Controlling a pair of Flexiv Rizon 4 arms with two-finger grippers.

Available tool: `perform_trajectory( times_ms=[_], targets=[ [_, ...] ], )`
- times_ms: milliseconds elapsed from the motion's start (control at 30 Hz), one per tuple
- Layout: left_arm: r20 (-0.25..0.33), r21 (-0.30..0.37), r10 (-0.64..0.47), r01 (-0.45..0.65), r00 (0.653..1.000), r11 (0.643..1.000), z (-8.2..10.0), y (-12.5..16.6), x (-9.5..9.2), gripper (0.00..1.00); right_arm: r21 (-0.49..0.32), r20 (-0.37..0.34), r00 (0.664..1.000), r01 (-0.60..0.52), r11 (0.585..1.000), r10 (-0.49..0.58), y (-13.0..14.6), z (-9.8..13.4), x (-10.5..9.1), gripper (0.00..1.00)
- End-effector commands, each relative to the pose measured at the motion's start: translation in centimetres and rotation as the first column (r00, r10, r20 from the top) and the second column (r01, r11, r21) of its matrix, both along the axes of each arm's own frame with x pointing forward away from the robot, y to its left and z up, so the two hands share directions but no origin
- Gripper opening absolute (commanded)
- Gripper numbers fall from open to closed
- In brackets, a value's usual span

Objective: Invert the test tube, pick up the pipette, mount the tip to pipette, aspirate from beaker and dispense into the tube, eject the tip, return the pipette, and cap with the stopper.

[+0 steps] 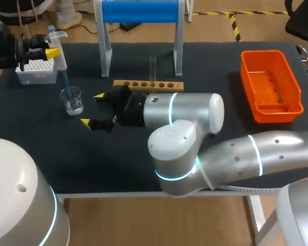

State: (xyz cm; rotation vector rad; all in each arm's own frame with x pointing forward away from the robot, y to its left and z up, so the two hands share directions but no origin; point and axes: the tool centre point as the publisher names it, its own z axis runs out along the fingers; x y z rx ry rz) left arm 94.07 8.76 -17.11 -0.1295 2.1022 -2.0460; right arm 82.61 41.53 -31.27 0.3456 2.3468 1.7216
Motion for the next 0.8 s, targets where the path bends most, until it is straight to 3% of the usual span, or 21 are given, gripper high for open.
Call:
perform_trajectory(
  times_ms=[33, 800],
  targets=[
    [0.001, 0.001, -0.023, 0.023, 1.000, 1.000, -0.5, 0.5, 0.4, 0.00, -0.002, -0.002, 1.000, -0.002, 1.000, 0.002, 0.0, 0.1, 0.0, 1.00],
    [0.004, 0.009, -0.050, 0.050, 0.999, 0.999, -2.9, 0.4, 0.6, 0.00, -0.002, -0.002, 1.000, -0.002, 1.000, 0.002, 0.0, 0.1, 0.0, 1.00]
  ],
)
